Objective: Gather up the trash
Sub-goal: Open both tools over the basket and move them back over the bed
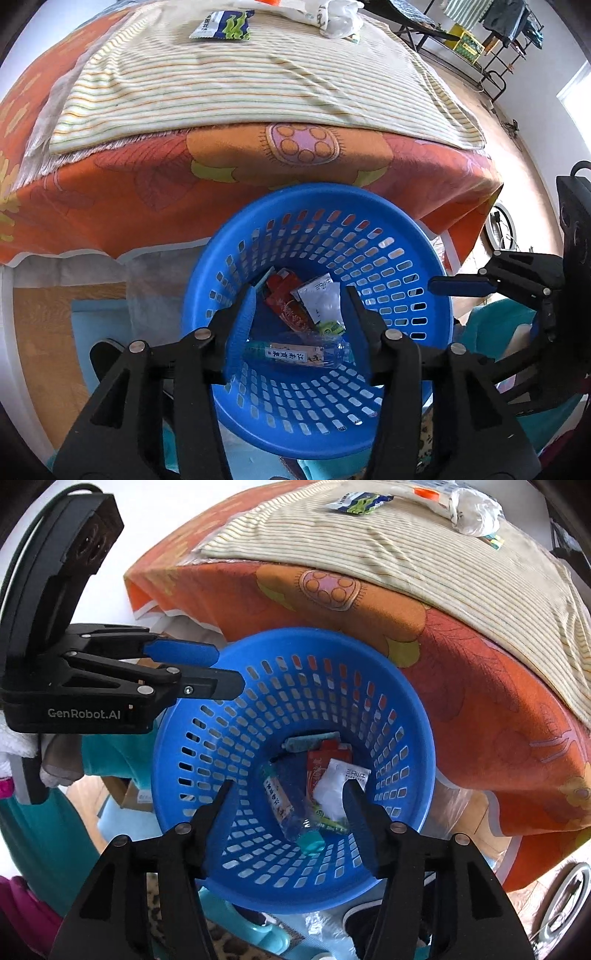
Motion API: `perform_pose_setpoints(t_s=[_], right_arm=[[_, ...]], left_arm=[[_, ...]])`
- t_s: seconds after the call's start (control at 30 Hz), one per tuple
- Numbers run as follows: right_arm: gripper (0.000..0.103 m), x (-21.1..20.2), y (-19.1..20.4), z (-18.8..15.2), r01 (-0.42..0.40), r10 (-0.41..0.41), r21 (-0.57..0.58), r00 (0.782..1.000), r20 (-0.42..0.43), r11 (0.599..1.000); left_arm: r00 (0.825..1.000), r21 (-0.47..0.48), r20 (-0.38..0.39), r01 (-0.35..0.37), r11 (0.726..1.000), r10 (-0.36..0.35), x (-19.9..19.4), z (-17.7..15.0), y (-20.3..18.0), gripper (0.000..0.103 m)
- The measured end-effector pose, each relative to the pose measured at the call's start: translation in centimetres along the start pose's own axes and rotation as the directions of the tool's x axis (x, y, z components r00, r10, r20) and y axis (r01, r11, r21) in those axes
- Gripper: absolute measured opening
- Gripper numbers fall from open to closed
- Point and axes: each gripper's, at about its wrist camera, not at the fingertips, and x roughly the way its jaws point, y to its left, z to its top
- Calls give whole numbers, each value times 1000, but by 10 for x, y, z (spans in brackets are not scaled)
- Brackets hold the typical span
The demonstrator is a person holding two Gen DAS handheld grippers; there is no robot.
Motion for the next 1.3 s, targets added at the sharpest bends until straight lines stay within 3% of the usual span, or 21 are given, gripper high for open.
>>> perform_pose_setpoints(t_s=[0.5, 0.73, 0.83, 0.93, 1.13, 1.3], right_arm=[[58, -21, -16, 10, 5, -10, 71, 997, 71, 997], [58, -45, -32, 34, 6, -22, 111, 989, 148, 994], [58, -57, -40, 45, 17, -40, 126, 982, 182, 992], [64, -66, -48, 56, 11, -43, 150, 977, 208, 989], [65, -83, -66, 81, 27, -77, 186, 961, 266, 982], [67, -98, -85, 106, 64, -118, 182, 945, 305, 981]], left_arm=[[1000, -60, 12, 12, 998, -12, -7, 13, 10, 49], [997, -92, 70, 0, 996, 6, -26, 46, 19, 49], [996, -111, 94, 2, 994, 9, -32, 61, 23, 59], [993, -128, 114, -2, 992, 16, -37, 78, 29, 59], [990, -137, 134, -24, 990, 42, -39, 113, 38, 59], [988, -149, 147, -18, 989, 40, -36, 141, 45, 67]])
